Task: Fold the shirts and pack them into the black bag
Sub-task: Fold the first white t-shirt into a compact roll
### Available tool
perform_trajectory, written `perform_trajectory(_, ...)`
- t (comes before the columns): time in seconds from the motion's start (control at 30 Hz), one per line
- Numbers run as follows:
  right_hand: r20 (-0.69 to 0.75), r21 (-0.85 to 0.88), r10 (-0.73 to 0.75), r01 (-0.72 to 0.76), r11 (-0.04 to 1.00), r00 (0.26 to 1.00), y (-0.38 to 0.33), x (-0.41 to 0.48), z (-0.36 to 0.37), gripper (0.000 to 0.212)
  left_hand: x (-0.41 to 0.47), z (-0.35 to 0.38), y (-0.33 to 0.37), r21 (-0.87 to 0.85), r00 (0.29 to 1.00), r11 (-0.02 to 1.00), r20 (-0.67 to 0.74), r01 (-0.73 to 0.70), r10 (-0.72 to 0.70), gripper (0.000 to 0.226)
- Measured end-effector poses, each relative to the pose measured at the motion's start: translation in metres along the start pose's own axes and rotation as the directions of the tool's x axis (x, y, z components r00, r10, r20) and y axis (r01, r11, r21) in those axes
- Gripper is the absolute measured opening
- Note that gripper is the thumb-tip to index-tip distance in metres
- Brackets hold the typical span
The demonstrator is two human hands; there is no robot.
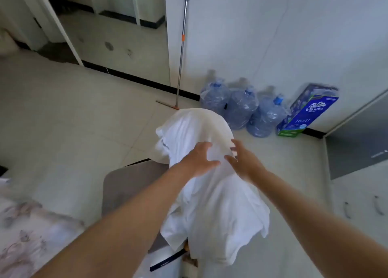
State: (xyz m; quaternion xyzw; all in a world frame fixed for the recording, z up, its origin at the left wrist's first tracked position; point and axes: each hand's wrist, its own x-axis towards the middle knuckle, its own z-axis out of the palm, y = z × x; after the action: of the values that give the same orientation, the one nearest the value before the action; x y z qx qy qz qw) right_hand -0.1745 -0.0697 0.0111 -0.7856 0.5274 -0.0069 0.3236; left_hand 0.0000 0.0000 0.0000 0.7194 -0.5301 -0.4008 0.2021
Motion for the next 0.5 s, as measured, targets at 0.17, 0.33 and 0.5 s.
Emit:
perform_trajectory(0.17,-0.170,0.085,0.046,-0.032,0.996,0.984,0.020,0.002,0.005,0.018,0.013,0.036,0.001,-0.023,0.995,1.000,-0.099,-0.014,0.012,0.021)
perform_trajectory(0.33,-0.205,0.013,-0.004,0.007,1.000,0.979,0.014,-0.002,-0.003,0.016,0.005,0.023,0.000,0.035,0.972,0.994,-0.209,-0.099,0.104,0.016)
perform_trajectory(0.5,-0.113,-0.045,-0.247,0.243,0.969,0.962,0.004,-0.019,-0.002,0.060,-0.012,0.003,0.020,0.037,0.919,0.982,-0.346,-0.187,0.188,0.018)
